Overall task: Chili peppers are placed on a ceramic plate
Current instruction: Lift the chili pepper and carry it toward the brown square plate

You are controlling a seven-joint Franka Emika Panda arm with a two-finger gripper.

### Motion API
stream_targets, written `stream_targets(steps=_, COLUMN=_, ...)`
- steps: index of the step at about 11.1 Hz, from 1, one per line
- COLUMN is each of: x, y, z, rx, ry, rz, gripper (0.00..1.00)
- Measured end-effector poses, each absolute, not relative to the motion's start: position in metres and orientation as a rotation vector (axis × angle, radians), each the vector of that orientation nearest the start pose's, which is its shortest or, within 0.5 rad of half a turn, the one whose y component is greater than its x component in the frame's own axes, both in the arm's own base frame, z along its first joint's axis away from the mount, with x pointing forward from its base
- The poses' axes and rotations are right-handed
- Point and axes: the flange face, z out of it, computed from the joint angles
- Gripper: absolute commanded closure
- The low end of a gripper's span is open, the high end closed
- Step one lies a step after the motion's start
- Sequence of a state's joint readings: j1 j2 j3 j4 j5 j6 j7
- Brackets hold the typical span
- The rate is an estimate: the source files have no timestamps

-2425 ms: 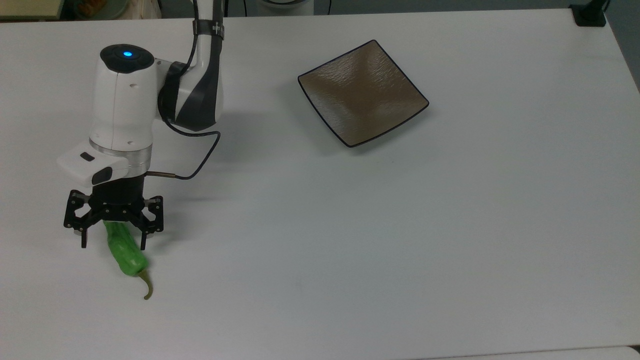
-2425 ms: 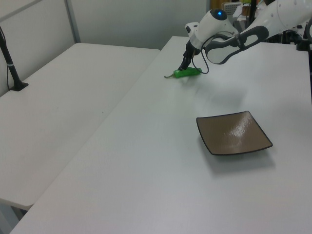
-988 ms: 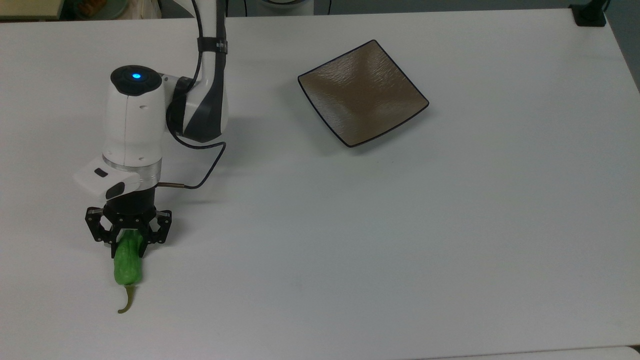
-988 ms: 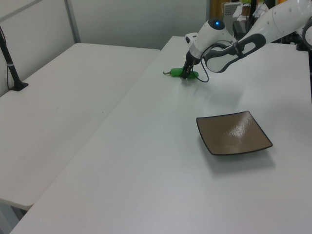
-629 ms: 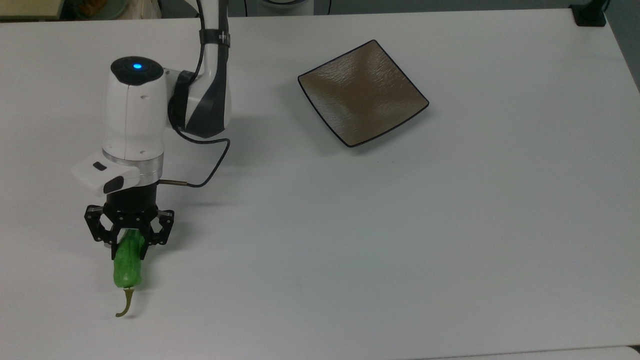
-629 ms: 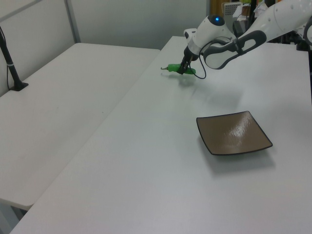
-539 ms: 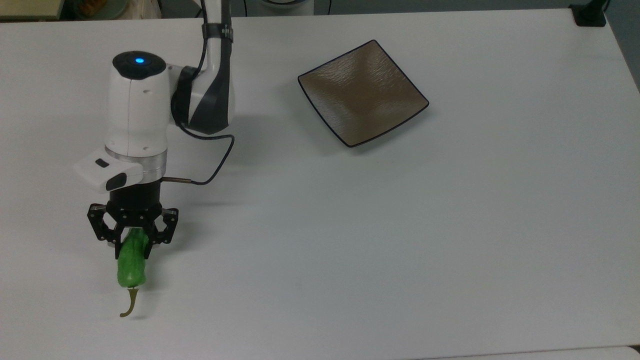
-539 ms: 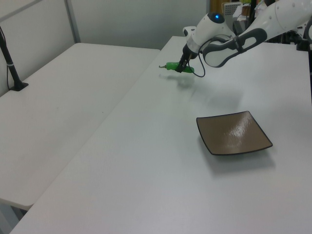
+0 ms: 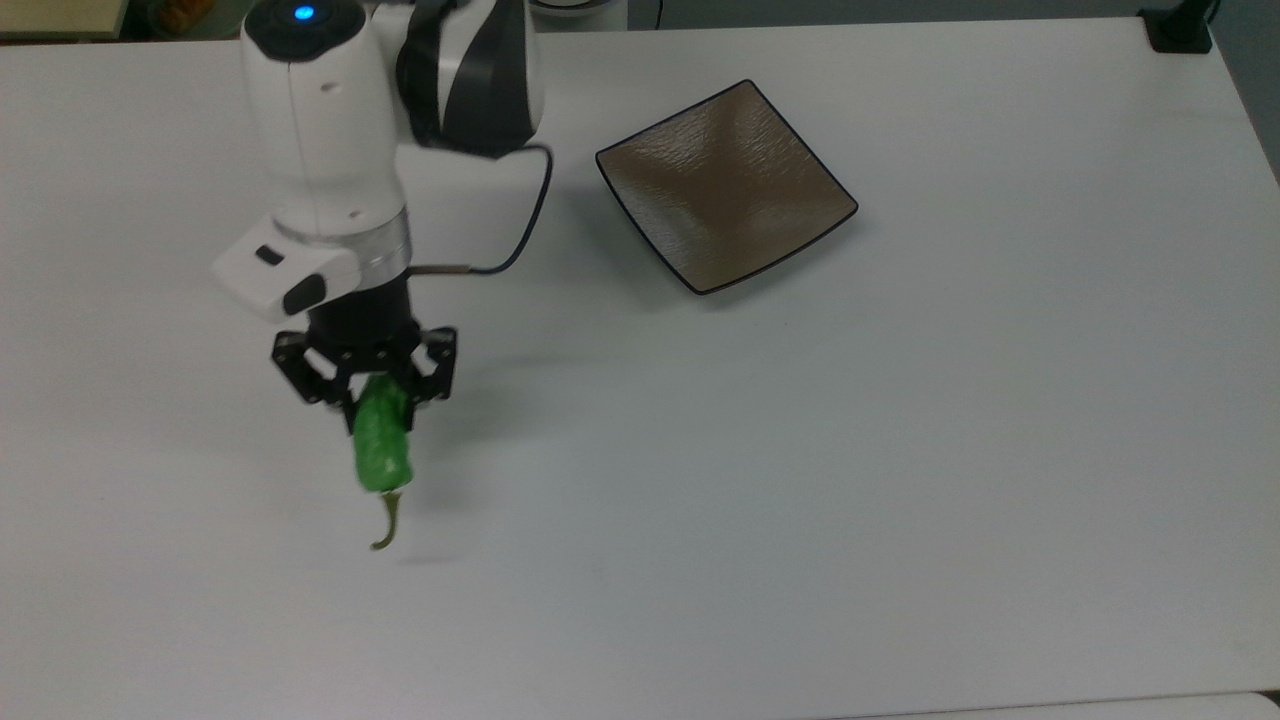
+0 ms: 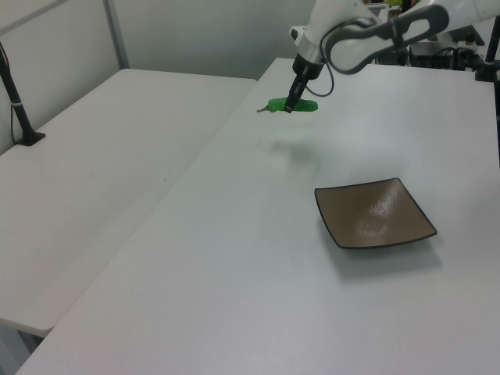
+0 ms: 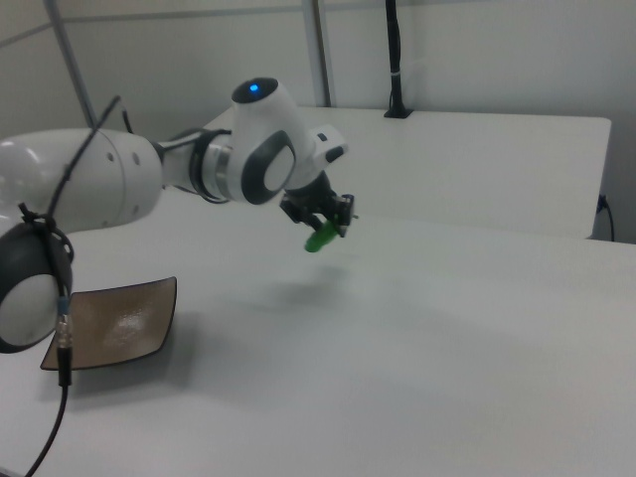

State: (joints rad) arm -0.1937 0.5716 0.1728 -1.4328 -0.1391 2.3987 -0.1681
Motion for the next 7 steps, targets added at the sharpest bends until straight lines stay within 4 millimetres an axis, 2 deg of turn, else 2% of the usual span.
stream_targets(steps=3, x=0.712, y=-0.004, z=0.434, rx=-3.029, ry=-0.24, rz=-0.41, gripper=0.68)
stream_targets(steps=5, x=0.69, y=0.022, z=0.438, rx=-2.988, ry=-0.243, rz=-0.303, gripper=0.67)
stream_targets(steps=7, x=0.669, y=0.05, z=0.432, rx=-2.972, ry=-0.259, rz=-0.241, gripper=0.67)
